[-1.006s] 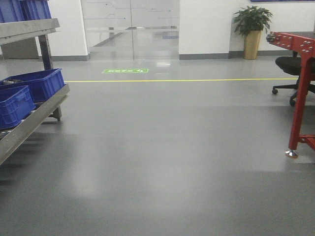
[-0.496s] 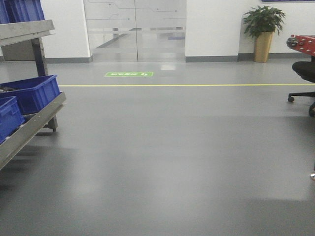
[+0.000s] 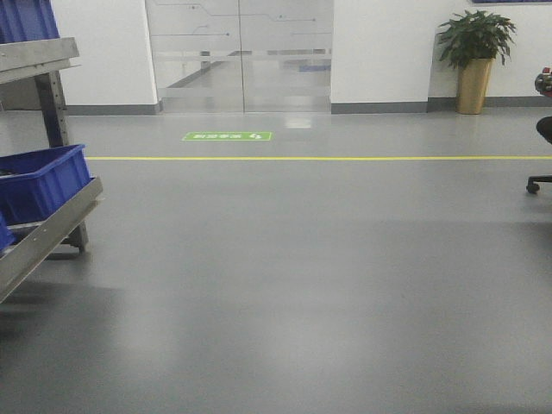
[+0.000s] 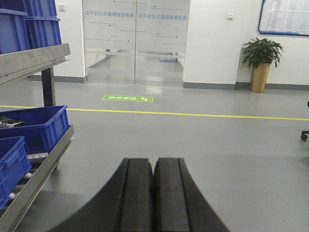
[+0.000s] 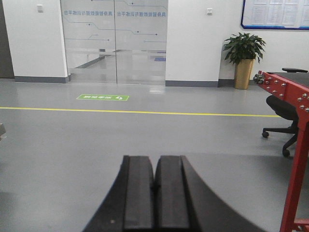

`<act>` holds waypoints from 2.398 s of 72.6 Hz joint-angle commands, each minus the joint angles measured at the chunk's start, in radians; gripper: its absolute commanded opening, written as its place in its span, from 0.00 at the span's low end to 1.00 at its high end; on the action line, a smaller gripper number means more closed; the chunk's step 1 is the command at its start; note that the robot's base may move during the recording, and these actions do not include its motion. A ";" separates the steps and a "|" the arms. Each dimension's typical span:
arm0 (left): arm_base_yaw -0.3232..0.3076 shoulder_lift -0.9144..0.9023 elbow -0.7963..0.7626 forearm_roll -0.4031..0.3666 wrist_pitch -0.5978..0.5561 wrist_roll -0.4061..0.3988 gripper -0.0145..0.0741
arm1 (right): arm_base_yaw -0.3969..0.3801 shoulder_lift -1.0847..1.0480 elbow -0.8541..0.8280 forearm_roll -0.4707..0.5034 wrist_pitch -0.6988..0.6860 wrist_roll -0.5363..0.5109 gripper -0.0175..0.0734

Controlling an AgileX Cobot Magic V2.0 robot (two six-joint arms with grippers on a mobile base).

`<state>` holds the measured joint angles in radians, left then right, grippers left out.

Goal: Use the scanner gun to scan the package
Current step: 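Drive the base forward along the floor toward the glass doors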

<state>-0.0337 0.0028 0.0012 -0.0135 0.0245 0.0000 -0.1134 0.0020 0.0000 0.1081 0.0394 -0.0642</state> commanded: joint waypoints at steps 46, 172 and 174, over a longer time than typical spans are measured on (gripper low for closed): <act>0.002 -0.003 -0.001 -0.006 -0.013 0.000 0.04 | -0.004 -0.002 0.000 0.003 -0.018 -0.007 0.01; 0.002 -0.003 -0.001 -0.006 -0.013 0.000 0.04 | -0.004 -0.002 0.000 0.003 -0.018 -0.007 0.01; 0.002 -0.003 -0.001 -0.006 -0.013 0.000 0.04 | -0.004 -0.002 0.000 0.003 -0.018 -0.007 0.01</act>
<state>-0.0317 0.0028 0.0012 -0.0135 0.0245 0.0000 -0.1134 0.0020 0.0000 0.1081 0.0394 -0.0642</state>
